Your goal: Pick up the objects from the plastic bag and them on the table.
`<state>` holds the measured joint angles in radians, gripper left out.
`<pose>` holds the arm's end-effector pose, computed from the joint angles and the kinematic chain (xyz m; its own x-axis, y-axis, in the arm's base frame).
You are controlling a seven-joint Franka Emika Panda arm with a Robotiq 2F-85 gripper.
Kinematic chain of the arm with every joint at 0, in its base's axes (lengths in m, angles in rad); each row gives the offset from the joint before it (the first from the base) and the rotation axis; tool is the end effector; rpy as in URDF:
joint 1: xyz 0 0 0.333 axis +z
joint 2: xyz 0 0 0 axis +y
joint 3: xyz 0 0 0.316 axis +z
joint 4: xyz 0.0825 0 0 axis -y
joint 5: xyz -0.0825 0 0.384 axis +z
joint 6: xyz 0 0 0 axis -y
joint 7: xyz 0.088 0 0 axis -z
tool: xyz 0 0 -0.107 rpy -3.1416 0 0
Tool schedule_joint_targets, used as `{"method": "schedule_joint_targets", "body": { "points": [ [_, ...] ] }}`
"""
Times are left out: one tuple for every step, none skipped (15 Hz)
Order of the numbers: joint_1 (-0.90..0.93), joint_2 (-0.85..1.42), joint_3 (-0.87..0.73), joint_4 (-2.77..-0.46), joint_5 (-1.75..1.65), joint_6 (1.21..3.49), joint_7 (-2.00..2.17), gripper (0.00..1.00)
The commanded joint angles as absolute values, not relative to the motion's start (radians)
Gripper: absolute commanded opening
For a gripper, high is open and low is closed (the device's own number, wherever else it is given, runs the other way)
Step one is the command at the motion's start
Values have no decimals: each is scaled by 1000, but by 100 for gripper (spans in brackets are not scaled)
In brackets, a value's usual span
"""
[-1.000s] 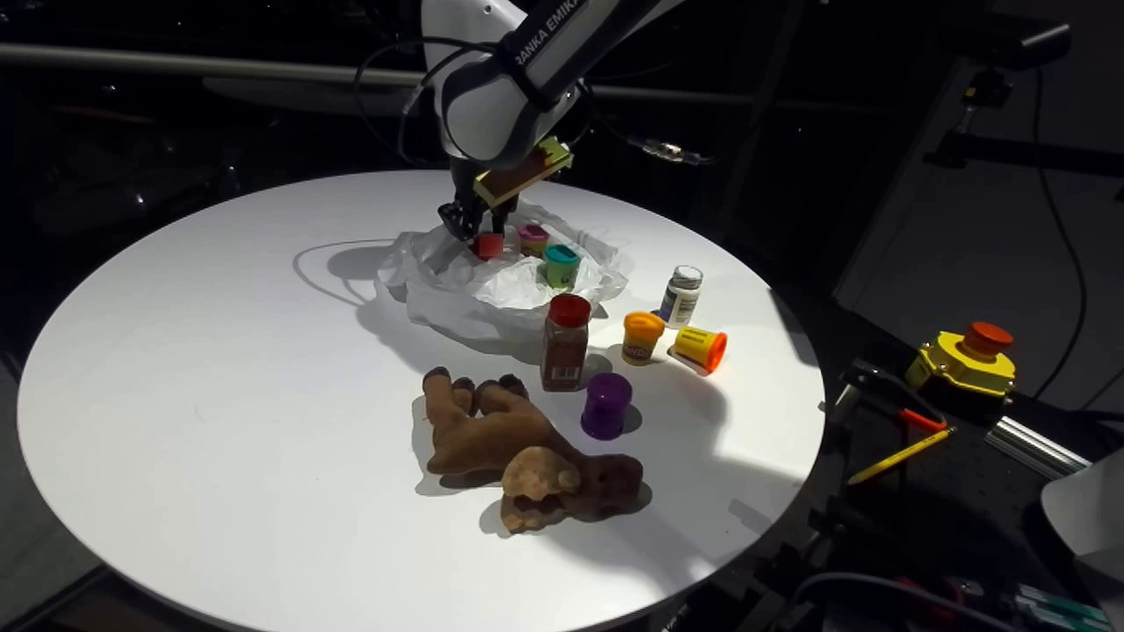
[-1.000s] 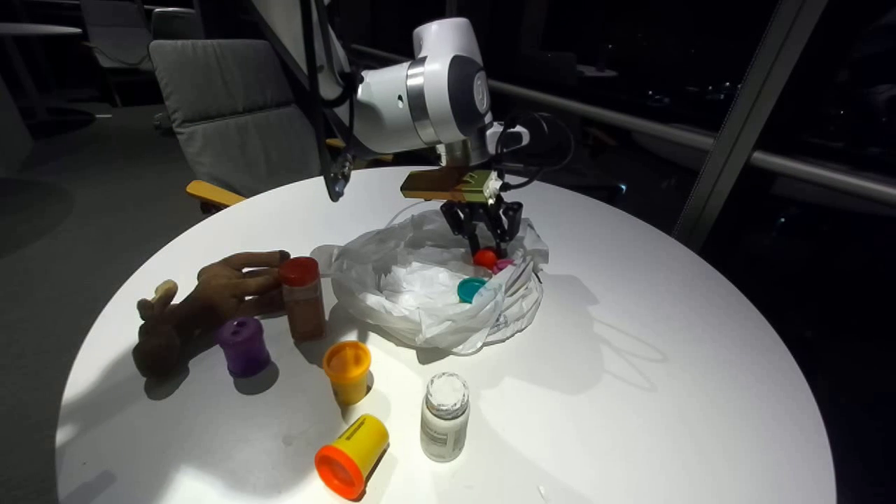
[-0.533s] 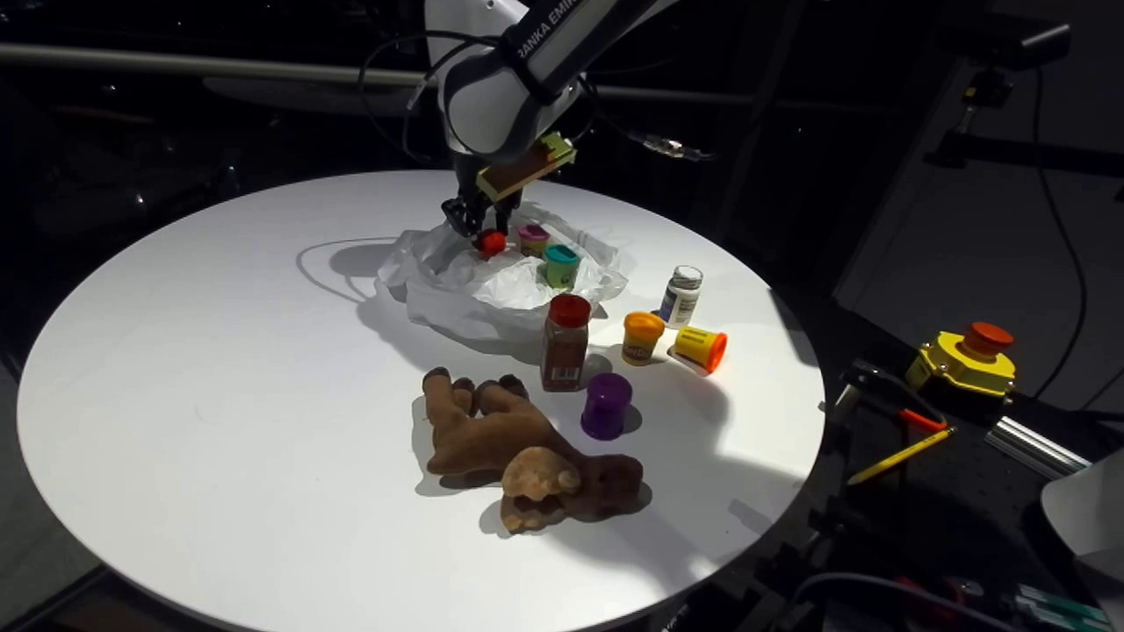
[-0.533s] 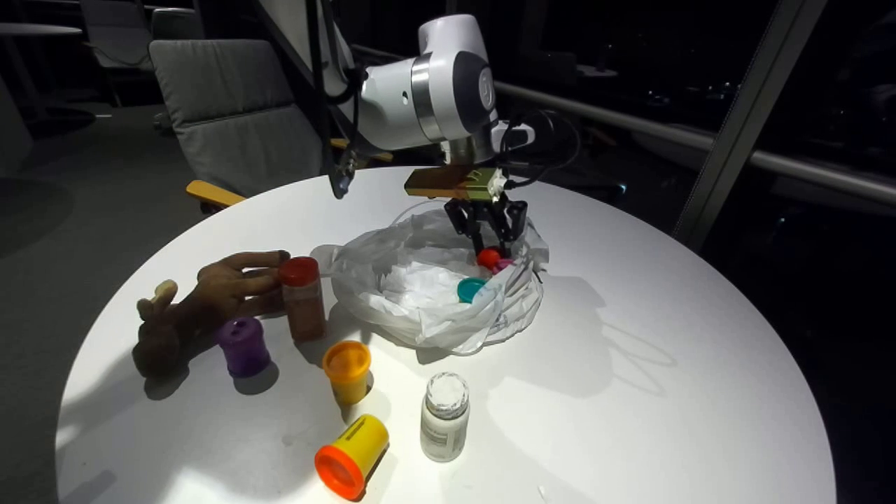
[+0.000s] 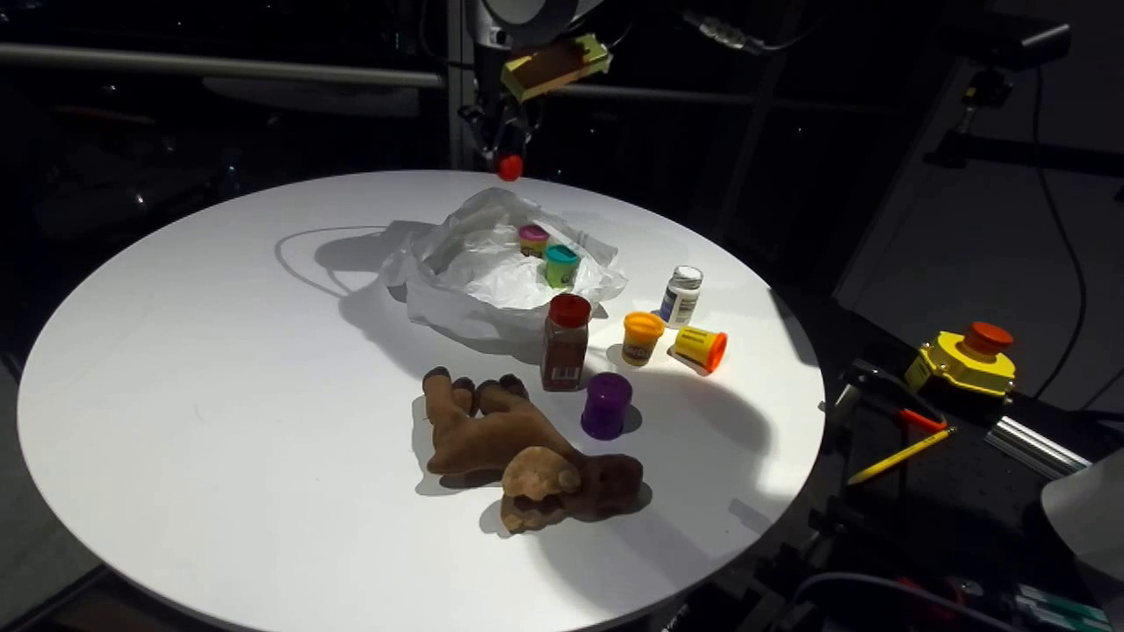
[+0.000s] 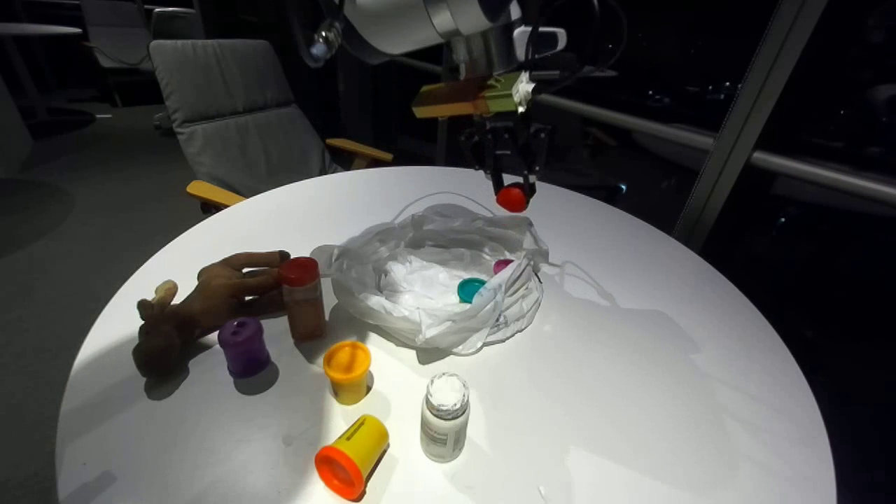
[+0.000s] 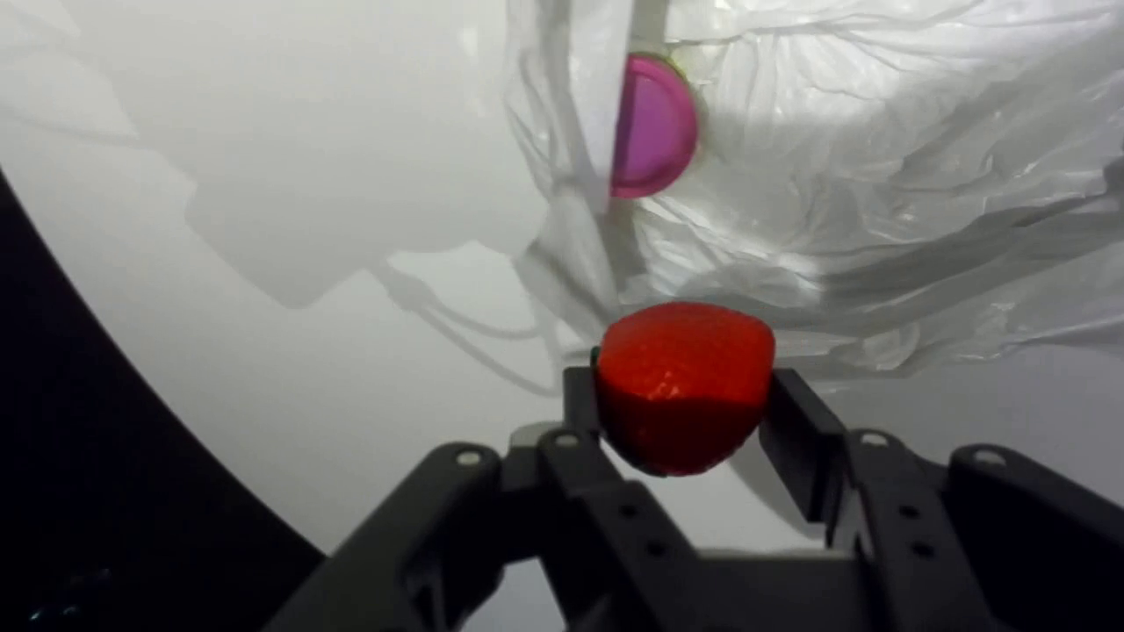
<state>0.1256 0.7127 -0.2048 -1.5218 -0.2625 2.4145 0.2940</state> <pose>0.7283 -0.0325 0.2656 0.9682 -0.0934 0.2320 -0.1579 -0.9477 0.2773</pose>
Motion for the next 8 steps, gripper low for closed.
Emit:
{"method": "schedule_joint_targets", "body": {
  "points": [
    [127,512,-254,-1756,-326,2416,319,25],
    [109,503,-256,-1775,-327,2397,312,25],
    [87,502,-248,-1792,-314,2386,300,25],
    [58,514,-231,-1801,-287,2392,284,25],
    [41,543,-226,-1801,-275,2399,295,25],
    [27,576,-220,-1802,-261,2412,303,25],
    [5,611,-203,-1798,-233,2423,291,25],
    [-3,652,-201,-1792,-222,2443,304,25]
  ]
}}
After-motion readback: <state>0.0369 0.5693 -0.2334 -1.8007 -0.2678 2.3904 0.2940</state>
